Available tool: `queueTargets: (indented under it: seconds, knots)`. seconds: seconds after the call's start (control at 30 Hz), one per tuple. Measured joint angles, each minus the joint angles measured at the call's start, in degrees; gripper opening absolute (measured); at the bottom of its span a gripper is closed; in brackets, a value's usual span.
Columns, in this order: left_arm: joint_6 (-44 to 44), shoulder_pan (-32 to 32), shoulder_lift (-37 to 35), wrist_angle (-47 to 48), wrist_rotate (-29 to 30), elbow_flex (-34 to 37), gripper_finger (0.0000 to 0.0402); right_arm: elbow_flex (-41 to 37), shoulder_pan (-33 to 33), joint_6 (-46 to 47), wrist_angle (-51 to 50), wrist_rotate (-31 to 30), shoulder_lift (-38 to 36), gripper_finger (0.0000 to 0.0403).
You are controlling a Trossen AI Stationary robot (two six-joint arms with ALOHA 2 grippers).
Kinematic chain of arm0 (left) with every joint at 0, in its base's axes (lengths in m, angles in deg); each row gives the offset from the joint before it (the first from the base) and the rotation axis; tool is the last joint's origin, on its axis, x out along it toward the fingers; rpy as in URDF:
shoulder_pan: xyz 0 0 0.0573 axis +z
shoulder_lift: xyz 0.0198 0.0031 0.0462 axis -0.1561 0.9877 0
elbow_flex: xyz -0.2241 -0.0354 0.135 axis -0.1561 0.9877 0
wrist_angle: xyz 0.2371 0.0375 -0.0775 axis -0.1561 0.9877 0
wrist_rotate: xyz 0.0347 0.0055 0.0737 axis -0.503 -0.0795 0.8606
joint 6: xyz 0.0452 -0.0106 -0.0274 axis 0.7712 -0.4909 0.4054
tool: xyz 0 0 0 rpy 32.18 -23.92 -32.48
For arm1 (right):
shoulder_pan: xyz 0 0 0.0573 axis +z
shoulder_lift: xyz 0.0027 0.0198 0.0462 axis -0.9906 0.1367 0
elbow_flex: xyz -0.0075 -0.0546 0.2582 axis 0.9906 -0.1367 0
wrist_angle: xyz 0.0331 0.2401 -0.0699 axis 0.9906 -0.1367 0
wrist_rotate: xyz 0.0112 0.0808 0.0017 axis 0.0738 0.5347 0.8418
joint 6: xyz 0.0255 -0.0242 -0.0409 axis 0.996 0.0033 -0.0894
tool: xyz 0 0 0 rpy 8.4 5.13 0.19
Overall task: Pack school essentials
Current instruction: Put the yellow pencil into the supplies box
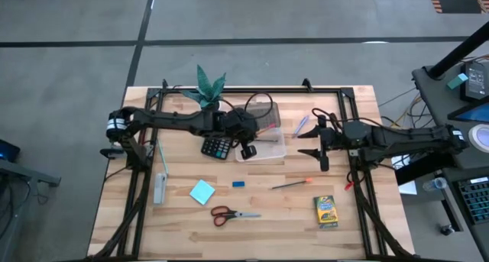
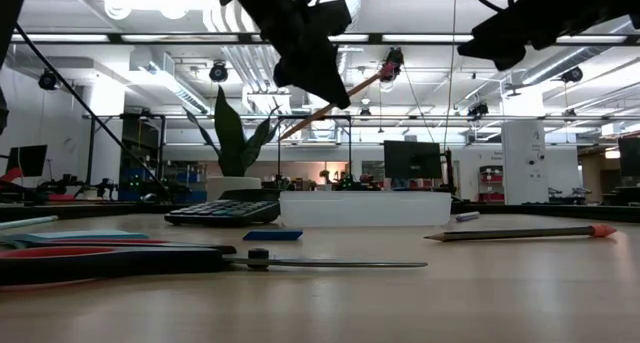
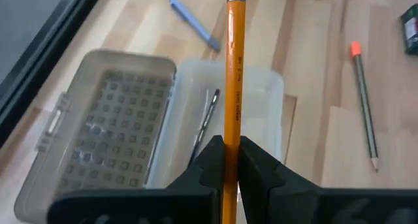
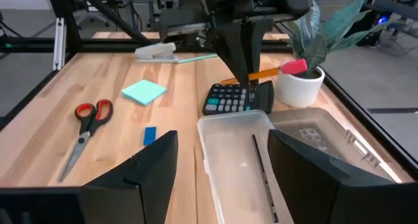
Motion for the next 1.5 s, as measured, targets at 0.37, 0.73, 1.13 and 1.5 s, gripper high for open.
queueTargets:
  seconds: [0.37, 0.73, 1.13, 1.5]
  knots:
    - [-2.28, 0.09, 9.56, 3.18, -3.97, -5.70, 0.0004, 0.00, 0.00, -1.05, 0.20, 0.00, -0.68, 0.0226]
    - [5.28, 1.75, 21.18, 17.94, -1.73, -21.92, 0.0004, 0.00, 0.00, -2.10, -0.10, 0.00, -0.66, 0.0226]
    - [12.61, 3.07, 22.56, 16.38, 3.00, -21.00, 0.0006, 0.00, -0.02, -2.30, -0.22, 0.00, -0.66, 0.0226]
    - [12.54, 3.08, 22.53, 15.00, 3.75, -20.14, 0.0025, -0.02, -0.02, -2.14, -0.24, 0.00, -0.66, 0.0226]
